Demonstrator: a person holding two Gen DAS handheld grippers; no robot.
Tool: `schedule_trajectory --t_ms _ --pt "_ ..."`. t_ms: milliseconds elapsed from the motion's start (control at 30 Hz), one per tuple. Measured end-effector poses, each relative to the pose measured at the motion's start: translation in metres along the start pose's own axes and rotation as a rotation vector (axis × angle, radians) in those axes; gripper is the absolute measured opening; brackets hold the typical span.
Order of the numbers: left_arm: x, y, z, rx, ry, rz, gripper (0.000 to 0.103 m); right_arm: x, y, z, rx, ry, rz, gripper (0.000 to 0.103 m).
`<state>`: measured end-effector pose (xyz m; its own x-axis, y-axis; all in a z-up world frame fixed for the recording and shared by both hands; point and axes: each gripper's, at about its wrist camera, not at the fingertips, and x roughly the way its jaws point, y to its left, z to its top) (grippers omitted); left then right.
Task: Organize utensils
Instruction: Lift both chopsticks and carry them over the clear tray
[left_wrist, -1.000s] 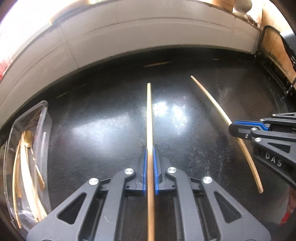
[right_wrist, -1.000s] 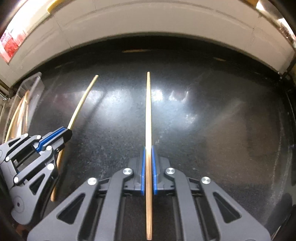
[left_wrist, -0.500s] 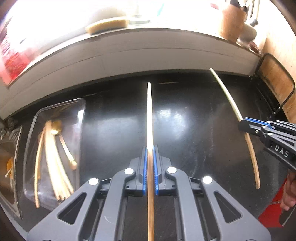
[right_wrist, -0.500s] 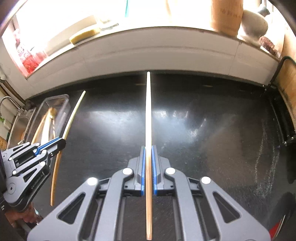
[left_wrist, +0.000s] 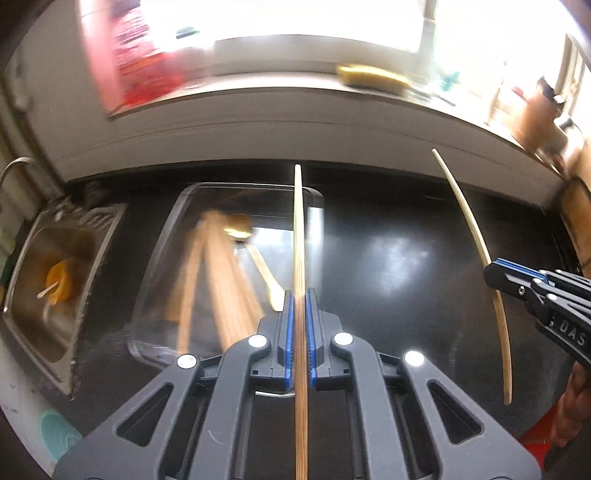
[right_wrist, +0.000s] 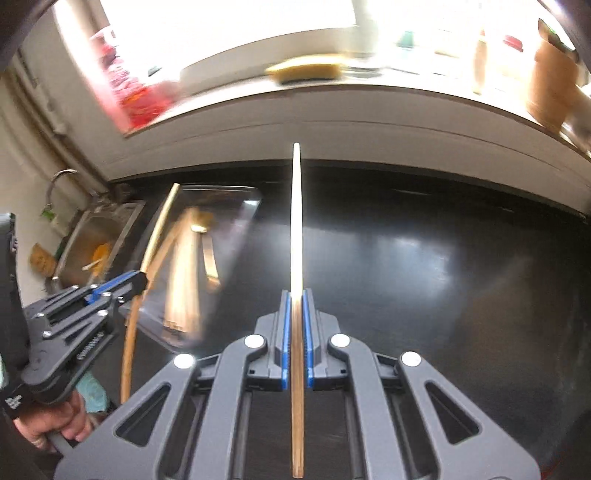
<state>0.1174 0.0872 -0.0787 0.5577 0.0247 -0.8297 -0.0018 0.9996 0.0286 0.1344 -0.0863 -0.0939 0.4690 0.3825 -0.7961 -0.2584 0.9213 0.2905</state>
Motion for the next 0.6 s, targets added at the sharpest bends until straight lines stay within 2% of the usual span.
schedule_trajectory --t_ms 267,400,600 --pt "-0.003 0.079 0.009 -0.094 0.003 0.068 0.006 0.028 0.094 0.032 -0.081 0.035 0.119 0.007" --pt "0.002 0.099 0.011 -0.113 0.011 0.070 0.006 0.043 0.123 0.040 -0.114 0.054 0.142 0.007" --pt "0.016 0.113 0.018 -0.122 0.020 0.068 0.006 0.065 0.140 0.048 -0.135 0.084 0.145 0.007"
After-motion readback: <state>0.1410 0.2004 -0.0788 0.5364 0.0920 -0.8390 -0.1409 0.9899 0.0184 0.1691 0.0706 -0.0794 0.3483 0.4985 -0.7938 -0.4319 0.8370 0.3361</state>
